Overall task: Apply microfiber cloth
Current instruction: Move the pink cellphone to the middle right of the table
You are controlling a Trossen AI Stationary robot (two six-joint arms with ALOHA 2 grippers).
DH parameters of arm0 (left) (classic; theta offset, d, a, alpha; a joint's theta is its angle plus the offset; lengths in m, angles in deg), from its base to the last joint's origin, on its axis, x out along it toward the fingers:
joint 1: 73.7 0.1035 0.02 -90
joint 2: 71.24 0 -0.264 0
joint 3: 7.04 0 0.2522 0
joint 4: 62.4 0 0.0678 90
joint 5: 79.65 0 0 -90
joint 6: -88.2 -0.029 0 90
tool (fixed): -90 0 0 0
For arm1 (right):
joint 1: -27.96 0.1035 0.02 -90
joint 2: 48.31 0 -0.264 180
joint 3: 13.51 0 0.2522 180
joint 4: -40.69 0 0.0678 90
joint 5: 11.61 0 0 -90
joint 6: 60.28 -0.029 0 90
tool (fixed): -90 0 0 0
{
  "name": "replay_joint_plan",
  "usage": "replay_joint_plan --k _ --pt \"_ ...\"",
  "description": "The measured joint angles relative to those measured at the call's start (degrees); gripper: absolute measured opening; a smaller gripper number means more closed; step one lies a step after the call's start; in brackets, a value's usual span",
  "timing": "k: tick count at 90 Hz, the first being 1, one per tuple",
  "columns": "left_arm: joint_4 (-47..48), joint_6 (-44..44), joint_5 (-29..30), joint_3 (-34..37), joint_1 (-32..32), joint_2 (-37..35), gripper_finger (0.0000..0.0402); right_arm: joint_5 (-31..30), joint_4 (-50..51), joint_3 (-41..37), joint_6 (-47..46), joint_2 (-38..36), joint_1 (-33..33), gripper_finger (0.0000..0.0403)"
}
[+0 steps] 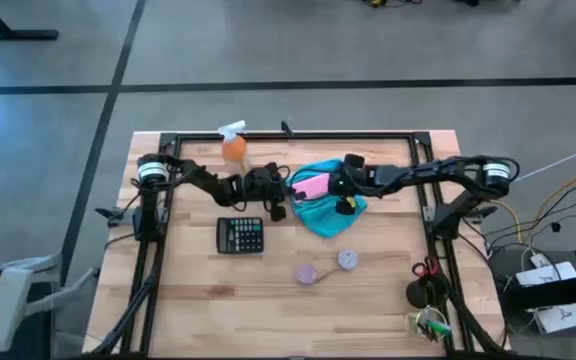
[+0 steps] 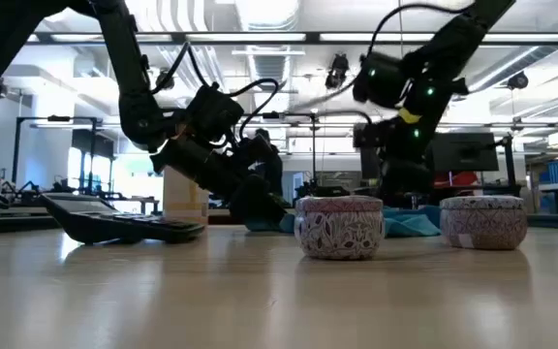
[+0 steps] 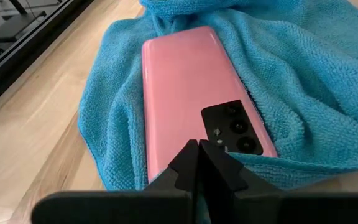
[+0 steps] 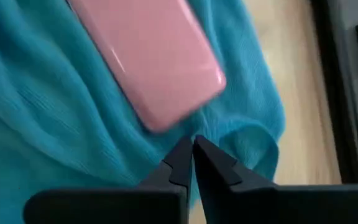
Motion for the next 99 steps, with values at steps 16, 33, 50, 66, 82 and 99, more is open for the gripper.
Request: replay_joint_plan --k 16,33,50,66,82,99 --pt "0.0 0.0 0.0 0.0 0.0 0.0 0.0000 1.4 -0.1 2.4 3.5 4.3 -0.4 0.0064" --pt "0.0 0.0 0.0 0.0 0.0 0.0 0.0000 -0.4 0.1 5.9 7.9 8.3 -0.3 0.0118" --pt "0.0 -0.2 0.0 0.1 0.0 0.0 0.0000 -5.8 2.3 8.0 15.0 10.4 0.0 0.0142" --pt "0.0 -0.2 0.0 0.1 0.0 0.0 0.0000 -12.9 10.0 10.6 16.2 10.5 -0.2 0.0149" --pt "0.0 -0.2 0.0 0.1 0.0 0.0 0.0000 -7.9 8.7 10.9 14.7 10.4 0.0 0.0141" --pt "0.0 -0.2 0.1 0.1 0.0 0.0 0.0000 -8.3 8.1 10.8 17.5 14.0 2.0 0.0121"
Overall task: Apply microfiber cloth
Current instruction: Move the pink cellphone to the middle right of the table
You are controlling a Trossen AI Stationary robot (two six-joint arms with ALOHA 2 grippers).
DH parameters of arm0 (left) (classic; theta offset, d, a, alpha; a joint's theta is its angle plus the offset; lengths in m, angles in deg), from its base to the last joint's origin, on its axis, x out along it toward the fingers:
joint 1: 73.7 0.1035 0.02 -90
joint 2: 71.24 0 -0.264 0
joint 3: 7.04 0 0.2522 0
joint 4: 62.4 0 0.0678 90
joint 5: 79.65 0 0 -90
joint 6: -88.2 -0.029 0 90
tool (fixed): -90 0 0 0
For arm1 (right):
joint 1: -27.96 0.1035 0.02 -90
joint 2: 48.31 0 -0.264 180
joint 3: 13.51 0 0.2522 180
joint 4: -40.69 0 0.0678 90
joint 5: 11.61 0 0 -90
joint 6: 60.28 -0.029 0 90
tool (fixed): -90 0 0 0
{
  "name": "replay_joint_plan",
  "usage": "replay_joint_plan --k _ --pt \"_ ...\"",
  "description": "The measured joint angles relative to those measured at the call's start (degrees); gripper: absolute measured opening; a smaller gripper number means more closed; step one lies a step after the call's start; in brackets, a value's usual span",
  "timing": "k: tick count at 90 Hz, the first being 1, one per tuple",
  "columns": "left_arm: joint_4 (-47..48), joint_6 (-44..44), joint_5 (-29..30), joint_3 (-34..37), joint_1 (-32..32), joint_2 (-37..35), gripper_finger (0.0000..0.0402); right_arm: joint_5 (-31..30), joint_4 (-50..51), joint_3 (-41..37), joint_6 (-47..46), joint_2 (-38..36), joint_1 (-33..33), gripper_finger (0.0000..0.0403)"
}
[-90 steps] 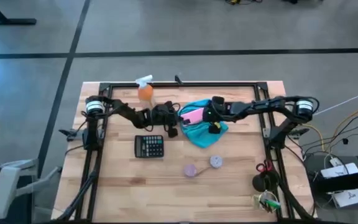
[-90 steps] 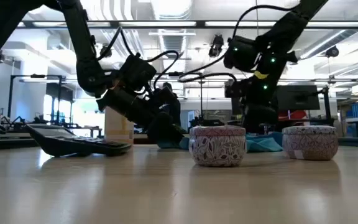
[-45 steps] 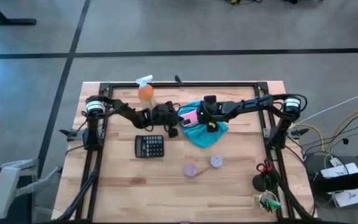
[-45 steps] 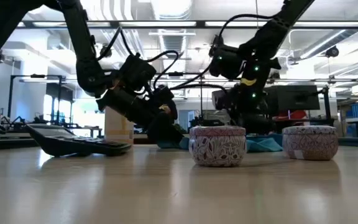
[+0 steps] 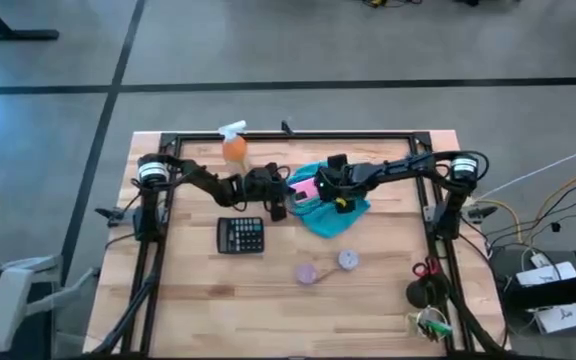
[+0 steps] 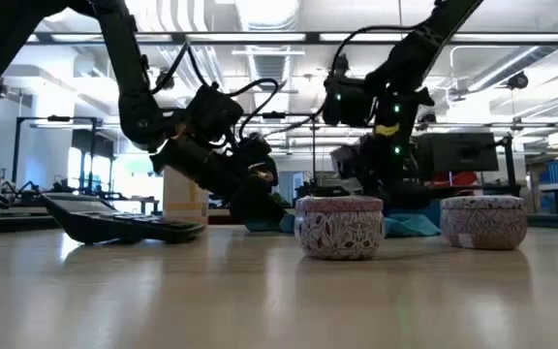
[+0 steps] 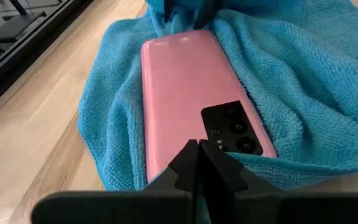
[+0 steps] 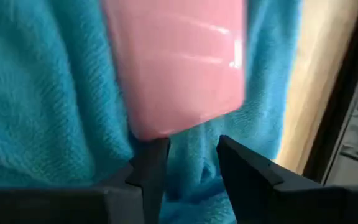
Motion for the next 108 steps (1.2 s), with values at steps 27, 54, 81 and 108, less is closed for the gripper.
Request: replay_joint_plan --k 27,54,81,108 --pt "0.2 0.0 0.1 0.1 0.0 0.0 0.0000 -7.0 -1.2 0.5 5.2 1.7 6.8 0.0094" --pt "0.1 0.1 0.3 0.1 0.1 0.0 0.0000 -7.7 5.1 3.6 3.5 1.3 12.8 0.0114" --pt "0.0 0.2 0.6 0.0 0.1 0.0 0.0000 -3.8 4.6 7.5 2.2 1.0 18.1 0.0158" --pt "-0.3 0.2 0.7 -0.1 0.1 0.0 0.0000 -4.3 0.4 11.4 1.5 1.0 20.1 0.0162"
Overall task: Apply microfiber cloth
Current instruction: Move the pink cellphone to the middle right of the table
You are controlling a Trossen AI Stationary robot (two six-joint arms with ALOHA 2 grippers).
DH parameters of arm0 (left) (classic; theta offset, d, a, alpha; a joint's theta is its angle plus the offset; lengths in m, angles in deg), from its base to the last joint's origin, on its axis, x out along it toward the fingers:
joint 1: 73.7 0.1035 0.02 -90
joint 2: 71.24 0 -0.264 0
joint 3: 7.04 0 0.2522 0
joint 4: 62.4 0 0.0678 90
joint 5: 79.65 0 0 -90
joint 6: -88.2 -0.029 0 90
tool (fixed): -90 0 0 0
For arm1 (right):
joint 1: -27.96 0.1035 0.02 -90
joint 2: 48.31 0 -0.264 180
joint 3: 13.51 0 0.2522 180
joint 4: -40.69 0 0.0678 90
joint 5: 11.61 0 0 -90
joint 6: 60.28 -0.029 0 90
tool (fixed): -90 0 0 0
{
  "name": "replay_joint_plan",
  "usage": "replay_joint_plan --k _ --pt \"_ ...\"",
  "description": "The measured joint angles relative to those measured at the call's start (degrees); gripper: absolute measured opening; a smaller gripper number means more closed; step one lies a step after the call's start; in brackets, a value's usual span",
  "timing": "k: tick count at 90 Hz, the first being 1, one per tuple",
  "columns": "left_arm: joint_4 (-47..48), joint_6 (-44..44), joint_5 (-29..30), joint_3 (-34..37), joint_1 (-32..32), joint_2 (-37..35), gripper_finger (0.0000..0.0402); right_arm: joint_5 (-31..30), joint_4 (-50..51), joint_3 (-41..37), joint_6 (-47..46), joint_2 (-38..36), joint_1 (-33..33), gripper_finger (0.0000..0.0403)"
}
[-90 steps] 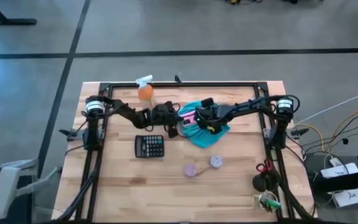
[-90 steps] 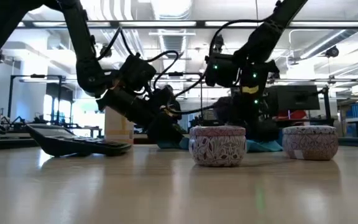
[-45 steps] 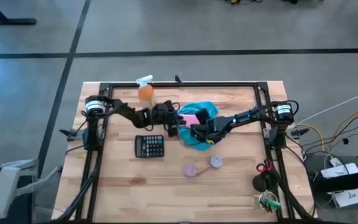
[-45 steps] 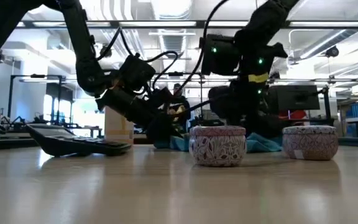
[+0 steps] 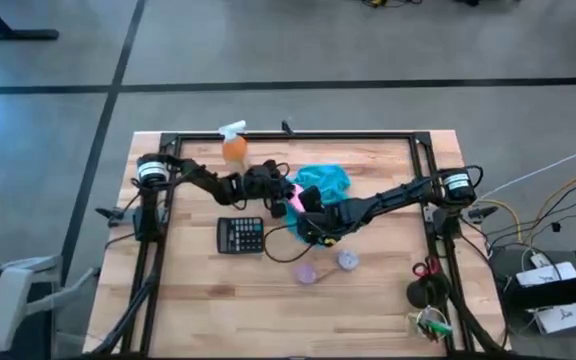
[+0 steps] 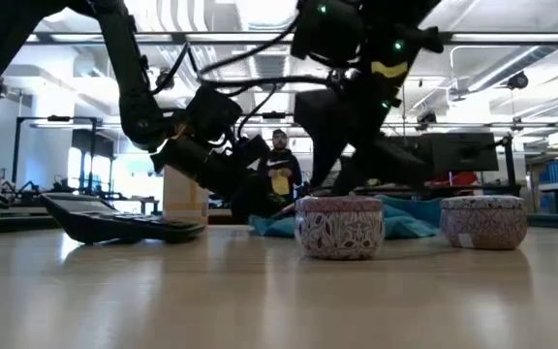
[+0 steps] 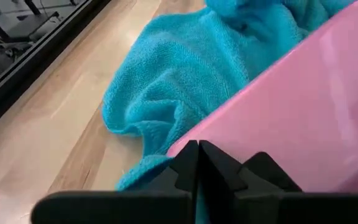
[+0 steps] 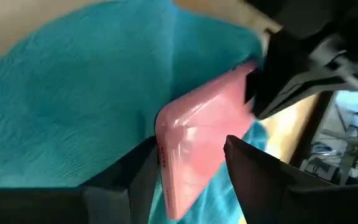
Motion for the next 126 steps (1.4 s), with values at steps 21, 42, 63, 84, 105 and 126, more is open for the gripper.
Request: replay_joint_plan --k 21,42,63,84,105,126 --pt "-0.1 0.0 0.2 -0.1 0.0 0.0 0.0000 -2.5 -8.7 0.1 2.1 0.0 -1.9 0.0136" --pt "1.5 0.0 -1.4 0.1 -0.1 0.2 0.0000 -1.4 -10.4 0.1 -0.4 0.0 -5.6 0.0090" --pt "3.8 -1.4 -0.4 0.0 0.0 0.1 0.0000 6.4 -1.7 4.3 -9.1 0.0 -8.3 0.0017" --pt "4.0 -1.5 1.1 0.0 0.1 0.0 0.0000 8.2 15.1 14.5 -15.7 0.0 -9.3 0.0012" --pt "4.2 -1.5 1.6 0.0 0.1 0.0 0.0000 10.5 37.5 24.0 -23.2 -2.1 -12.6 0.0009" --pt "4.9 -1.3 1.7 0.0 0.0 0.0 0.0000 29.6 47.3 21.0 -29.9 -8.2 -23.6 0.0009"
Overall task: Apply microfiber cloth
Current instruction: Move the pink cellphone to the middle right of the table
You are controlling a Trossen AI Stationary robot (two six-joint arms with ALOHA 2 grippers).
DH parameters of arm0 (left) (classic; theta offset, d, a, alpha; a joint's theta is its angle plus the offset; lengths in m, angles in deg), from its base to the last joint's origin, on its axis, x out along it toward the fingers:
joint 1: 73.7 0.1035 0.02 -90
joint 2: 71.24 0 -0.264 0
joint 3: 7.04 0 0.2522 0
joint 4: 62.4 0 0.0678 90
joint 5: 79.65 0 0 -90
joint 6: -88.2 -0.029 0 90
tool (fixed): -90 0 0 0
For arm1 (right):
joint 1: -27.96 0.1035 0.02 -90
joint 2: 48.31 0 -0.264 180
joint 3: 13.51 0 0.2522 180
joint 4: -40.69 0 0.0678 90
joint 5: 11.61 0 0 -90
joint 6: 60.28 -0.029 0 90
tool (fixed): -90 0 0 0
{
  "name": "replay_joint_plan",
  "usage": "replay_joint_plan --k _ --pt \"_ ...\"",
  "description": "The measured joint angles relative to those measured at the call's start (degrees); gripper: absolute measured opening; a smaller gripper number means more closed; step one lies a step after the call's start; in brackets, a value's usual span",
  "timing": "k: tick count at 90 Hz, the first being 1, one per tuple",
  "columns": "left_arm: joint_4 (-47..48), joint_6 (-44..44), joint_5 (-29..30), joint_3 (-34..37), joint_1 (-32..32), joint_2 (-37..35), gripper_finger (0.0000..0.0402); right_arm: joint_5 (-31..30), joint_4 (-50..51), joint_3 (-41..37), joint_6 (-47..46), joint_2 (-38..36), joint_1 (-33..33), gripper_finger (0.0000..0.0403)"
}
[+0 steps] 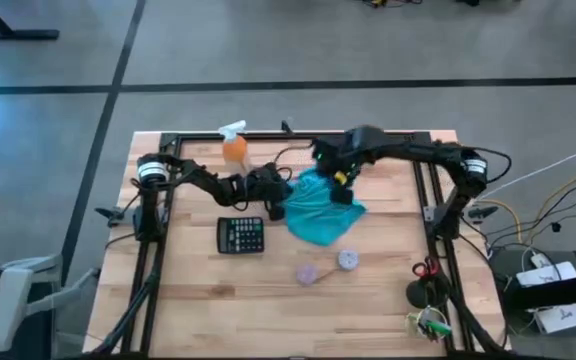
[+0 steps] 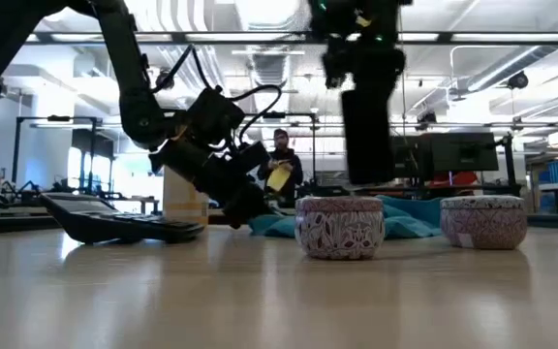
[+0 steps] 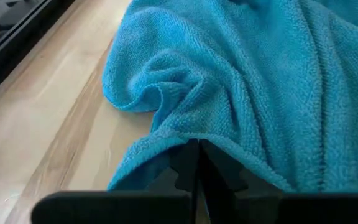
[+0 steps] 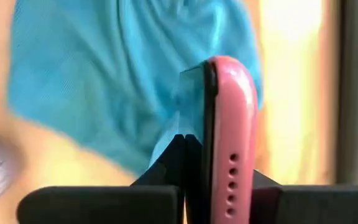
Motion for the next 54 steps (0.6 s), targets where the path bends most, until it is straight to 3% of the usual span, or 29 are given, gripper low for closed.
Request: replay_joint_plan --k 26,40,54 --pt "0.2 0.0 0.0 0.0 0.0 0.0 0.0000 14.5 5.3 -13.1 2.9 -7.3 -13.3 0.0008" --pt "0.2 0.0 0.0 0.0 0.0 0.0 0.0000 25.4 7.4 -22.4 2.7 -12.1 -17.8 0.0008" --pt "-0.8 0.5 0.0 0.1 0.0 0.0 0.0000 27.2 12.3 -29.3 -3.7 -14.1 -19.9 0.0008"
